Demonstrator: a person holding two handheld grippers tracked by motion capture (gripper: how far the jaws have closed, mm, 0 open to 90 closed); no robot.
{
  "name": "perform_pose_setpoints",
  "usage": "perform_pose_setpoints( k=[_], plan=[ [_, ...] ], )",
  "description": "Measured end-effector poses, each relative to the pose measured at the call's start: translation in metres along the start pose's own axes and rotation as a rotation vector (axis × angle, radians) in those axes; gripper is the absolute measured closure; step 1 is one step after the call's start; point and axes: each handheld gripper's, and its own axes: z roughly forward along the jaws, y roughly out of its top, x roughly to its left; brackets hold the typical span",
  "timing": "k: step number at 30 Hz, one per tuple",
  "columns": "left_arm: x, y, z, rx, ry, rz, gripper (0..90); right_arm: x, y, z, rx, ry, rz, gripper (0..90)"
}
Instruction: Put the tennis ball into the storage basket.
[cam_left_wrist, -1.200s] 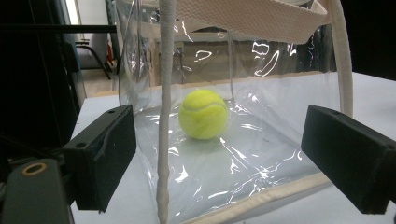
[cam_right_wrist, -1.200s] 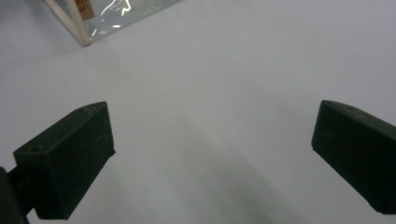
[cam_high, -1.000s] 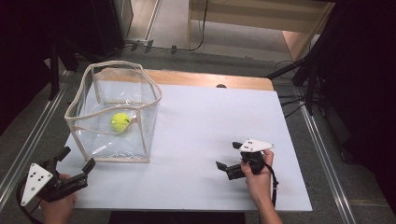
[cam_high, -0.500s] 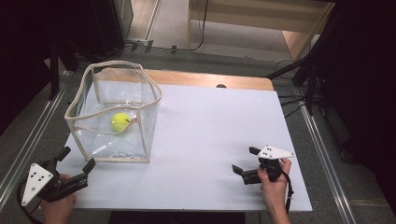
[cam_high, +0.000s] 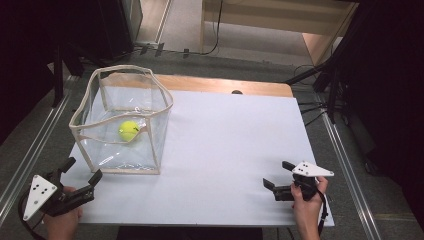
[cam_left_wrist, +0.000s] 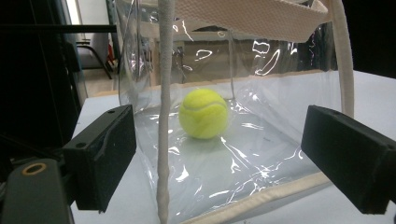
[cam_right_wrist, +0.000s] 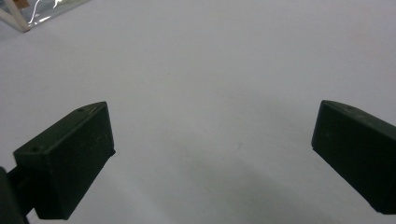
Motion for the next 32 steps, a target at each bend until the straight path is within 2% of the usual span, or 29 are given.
perform_pose_setpoints(
  k=[7, 21, 26, 28, 32],
  plan=[
    [0.000, 0.000, 0.000, 0.000, -0.001, -0.004, 10.4, -0.009, -0.009, -0.009, -0.027, -0.019, 0.020, 0.0],
    [0.002, 0.000, 0.000, -0.003, -0.008, -0.006, 10.4, -0.022, -0.023, -0.029, -0.098, -0.051, 0.094, 0.0],
    [0.002, 0.000, 0.000, -0.003, -0.009, -0.008, 10.4, -0.024, -0.026, -0.028, -0.109, -0.066, 0.101, 0.0],
    [0.002, 0.000, 0.000, -0.004, -0.009, -0.009, 10.4, -0.023, -0.026, -0.027, -0.101, -0.082, 0.084, 0.0],
    [0.002, 0.000, 0.000, -0.004, -0.009, -0.008, 10.4, -0.022, -0.026, -0.025, -0.100, -0.088, 0.082, 0.0]
  ],
)
